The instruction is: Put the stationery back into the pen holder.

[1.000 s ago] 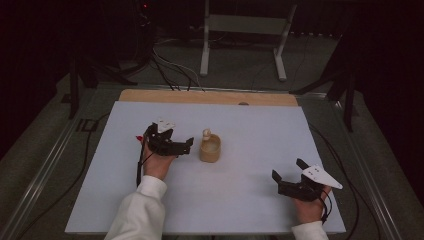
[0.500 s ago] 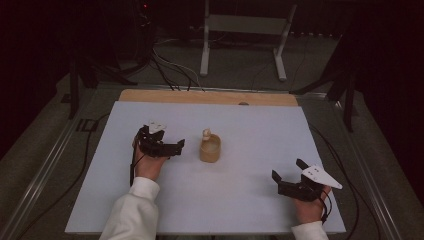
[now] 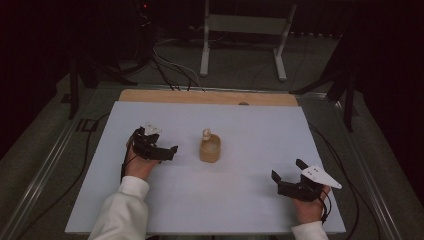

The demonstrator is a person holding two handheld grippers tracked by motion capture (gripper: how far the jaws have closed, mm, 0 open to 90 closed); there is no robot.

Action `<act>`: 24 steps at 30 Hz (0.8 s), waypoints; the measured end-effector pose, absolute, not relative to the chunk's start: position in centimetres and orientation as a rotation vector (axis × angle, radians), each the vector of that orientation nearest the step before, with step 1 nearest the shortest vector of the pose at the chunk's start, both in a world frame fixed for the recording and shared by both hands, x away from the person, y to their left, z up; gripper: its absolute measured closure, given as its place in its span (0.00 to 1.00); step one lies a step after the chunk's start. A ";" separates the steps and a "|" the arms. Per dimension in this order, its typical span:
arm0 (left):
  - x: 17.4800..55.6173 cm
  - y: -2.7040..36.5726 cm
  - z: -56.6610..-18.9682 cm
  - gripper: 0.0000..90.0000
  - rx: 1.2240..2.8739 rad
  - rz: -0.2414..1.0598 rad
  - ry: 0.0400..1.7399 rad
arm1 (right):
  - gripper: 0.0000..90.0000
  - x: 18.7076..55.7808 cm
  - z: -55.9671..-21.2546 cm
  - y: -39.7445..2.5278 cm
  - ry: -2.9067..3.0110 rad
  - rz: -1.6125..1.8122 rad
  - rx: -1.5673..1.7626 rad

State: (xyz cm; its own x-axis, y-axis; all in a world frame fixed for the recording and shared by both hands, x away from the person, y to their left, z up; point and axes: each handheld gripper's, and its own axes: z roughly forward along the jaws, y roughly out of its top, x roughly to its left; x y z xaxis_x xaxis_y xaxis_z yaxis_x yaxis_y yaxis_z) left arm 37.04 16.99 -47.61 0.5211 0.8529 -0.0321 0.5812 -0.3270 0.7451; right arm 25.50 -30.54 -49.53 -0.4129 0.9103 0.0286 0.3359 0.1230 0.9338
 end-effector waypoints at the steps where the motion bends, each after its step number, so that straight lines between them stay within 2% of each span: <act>1: 37.1 17.2 -47.6 0.00 2.043 0.478 1.165 | 0.00 25.5 -49.5 -30.5 1.830 1.283 1.203; 7: 37.4 18.1 -47.8 0.00 2.046 0.477 1.208 | 0.00 25.5 -49.5 -30.6 1.829 1.284 1.205; 11: 37.5 18.3 -48.4 0.00 2.032 0.521 1.303 | 0.00 25.5 -49.5 -30.5 1.831 1.282 1.202; 13: 37.3 18.4 -49.3 0.00 1.961 0.538 1.395 | 0.00 25.5 -49.6 -30.5 1.832 1.279 1.202; 24: 37.5 16.9 -51.2 0.00 1.971 0.544 1.533 | 0.00 25.5 -49.5 -30.6 1.828 1.281 1.207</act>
